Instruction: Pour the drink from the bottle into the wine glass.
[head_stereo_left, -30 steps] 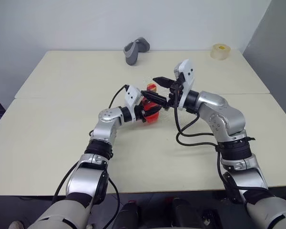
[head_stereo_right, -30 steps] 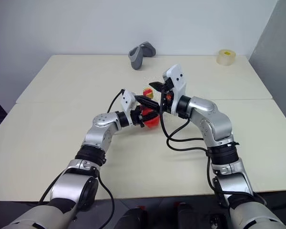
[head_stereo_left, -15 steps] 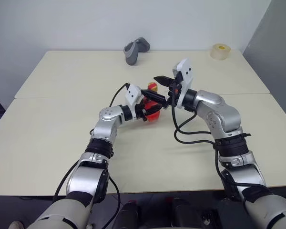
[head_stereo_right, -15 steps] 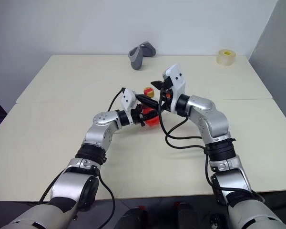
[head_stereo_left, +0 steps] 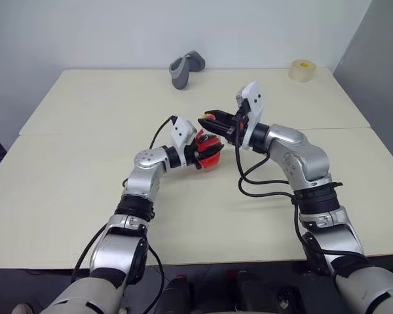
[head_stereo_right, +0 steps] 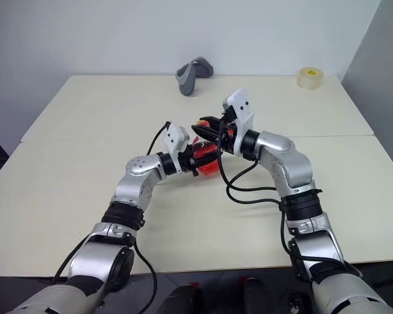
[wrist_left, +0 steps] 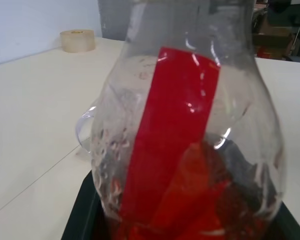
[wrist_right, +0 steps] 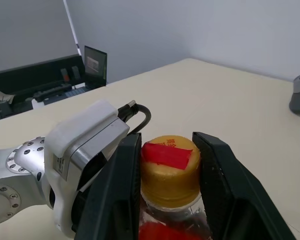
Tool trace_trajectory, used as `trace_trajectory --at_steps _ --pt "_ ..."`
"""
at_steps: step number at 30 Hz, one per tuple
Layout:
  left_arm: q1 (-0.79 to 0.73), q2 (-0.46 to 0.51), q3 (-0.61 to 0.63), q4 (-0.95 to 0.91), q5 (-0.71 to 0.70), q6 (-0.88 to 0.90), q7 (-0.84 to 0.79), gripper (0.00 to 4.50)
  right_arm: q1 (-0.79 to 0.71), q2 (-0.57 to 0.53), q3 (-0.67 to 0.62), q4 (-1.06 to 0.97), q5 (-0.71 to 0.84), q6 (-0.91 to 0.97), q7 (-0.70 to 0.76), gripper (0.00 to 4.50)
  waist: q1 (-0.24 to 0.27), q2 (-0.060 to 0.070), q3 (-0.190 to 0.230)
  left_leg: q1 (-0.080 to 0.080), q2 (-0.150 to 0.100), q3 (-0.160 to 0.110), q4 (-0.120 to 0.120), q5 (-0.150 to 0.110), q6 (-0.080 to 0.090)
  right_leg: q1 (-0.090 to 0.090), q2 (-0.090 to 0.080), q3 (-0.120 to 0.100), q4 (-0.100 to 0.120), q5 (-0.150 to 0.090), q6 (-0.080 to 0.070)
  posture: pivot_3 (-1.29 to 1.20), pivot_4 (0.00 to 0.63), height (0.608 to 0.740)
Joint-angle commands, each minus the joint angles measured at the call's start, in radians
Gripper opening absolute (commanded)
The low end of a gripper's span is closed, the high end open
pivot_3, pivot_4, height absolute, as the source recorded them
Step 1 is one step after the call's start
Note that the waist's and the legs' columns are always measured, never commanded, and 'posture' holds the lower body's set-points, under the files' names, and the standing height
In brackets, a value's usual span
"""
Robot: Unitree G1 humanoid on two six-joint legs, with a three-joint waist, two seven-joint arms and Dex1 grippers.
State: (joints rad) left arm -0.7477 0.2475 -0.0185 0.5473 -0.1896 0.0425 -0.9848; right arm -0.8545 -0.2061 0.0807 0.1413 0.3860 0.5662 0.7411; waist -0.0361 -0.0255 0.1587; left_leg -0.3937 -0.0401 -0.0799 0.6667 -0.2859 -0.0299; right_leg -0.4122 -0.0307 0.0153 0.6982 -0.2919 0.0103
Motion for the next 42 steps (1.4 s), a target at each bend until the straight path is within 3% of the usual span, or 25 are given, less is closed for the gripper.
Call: trace_trajectory --at_steps 1,7,11,17,22,26,31,36,42 --pt "0.055 0.047 -0.027 -0.299 -0.093 0.106 -0.083 1.53 -0.017 -0.002 0.011 -0.092 0.082 0.061 0.082 1.26 -0.005 0.000 0.000 0.000 0.000 0.000 0.000 0.000 0.000 0.000 0.000 0.000 0.000 0.000 0.000 0.00 0.150 0.740" --pt "0.159 0.134 -0.040 -0.615 -0.214 0.320 -0.108 1.36 -0.063 -0.047 0.049 -0.142 0.167 0.141 0.255 1.26 -0.005 0.001 0.000 -0.002 0.000 -0.001 0.001 0.000 0.000 -0.001 0.000 -0.001 0.000 0.000 0.000 0.00 0.150 0.740" --pt "0.253 0.240 -0.030 -0.893 -0.351 0.471 -0.145 1.31 -0.150 -0.058 0.093 -0.130 0.256 0.223 0.444 1.26 -0.012 0.002 0.001 -0.001 0.000 -0.002 0.000 0.000 0.000 0.000 0.000 -0.001 0.000 0.000 0.000 0.00 0.150 0.740" --pt "0.293 0.314 -0.010 -0.993 -0.438 0.549 -0.134 1.31 -0.188 -0.081 0.134 -0.103 0.227 0.199 0.564 1.26 -0.009 0.003 0.002 0.001 0.001 -0.002 0.000 -0.002 0.004 0.003 0.000 -0.002 -0.001 0.000 0.000 0.00 0.150 0.740" --pt "0.268 0.311 -0.006 -0.948 -0.425 0.539 -0.107 1.29 -0.198 -0.099 0.104 -0.086 0.225 0.210 0.560 3.03 -0.001 0.003 0.002 0.001 0.000 -0.003 0.001 -0.002 0.003 0.003 0.000 -0.002 -0.001 0.000 0.000 0.00 0.150 0.740" --pt "0.252 0.306 0.001 -0.910 -0.405 0.524 -0.080 1.29 -0.139 -0.166 0.074 -0.174 0.241 0.249 0.509 4.49 0.006 0.003 0.002 0.000 0.000 -0.003 0.002 0.000 0.000 0.003 -0.001 -0.003 -0.002 0.000 0.000 0.00 0.150 0.740" --pt "0.221 0.311 0.005 -0.819 -0.373 0.497 -0.054 1.29 -0.074 -0.195 -0.021 -0.309 0.291 0.335 0.336 4.50 0.007 0.003 0.002 0.000 0.000 -0.003 0.002 0.000 0.001 0.003 -0.001 -0.003 -0.002 0.000 0.000 0.00 0.150 0.740" --pt "0.159 0.273 -0.023 -0.663 -0.296 0.406 -0.036 1.29 -0.044 -0.144 -0.088 -0.377 0.278 0.325 0.134 4.50 0.004 0.003 0.002 0.000 0.000 -0.003 0.001 0.000 0.000 0.002 -0.001 -0.003 -0.001 0.000 0.000 0.00 0.150 0.740" --pt "0.094 0.219 -0.051 -0.539 -0.243 0.327 -0.046 1.29 -0.048 -0.082 -0.075 -0.379 0.213 0.240 -0.020 4.50 0.004 0.003 0.002 0.000 0.000 -0.002 0.001 0.000 0.000 0.002 -0.001 -0.002 -0.002 0.000 0.000 0.00 0.150 0.740"
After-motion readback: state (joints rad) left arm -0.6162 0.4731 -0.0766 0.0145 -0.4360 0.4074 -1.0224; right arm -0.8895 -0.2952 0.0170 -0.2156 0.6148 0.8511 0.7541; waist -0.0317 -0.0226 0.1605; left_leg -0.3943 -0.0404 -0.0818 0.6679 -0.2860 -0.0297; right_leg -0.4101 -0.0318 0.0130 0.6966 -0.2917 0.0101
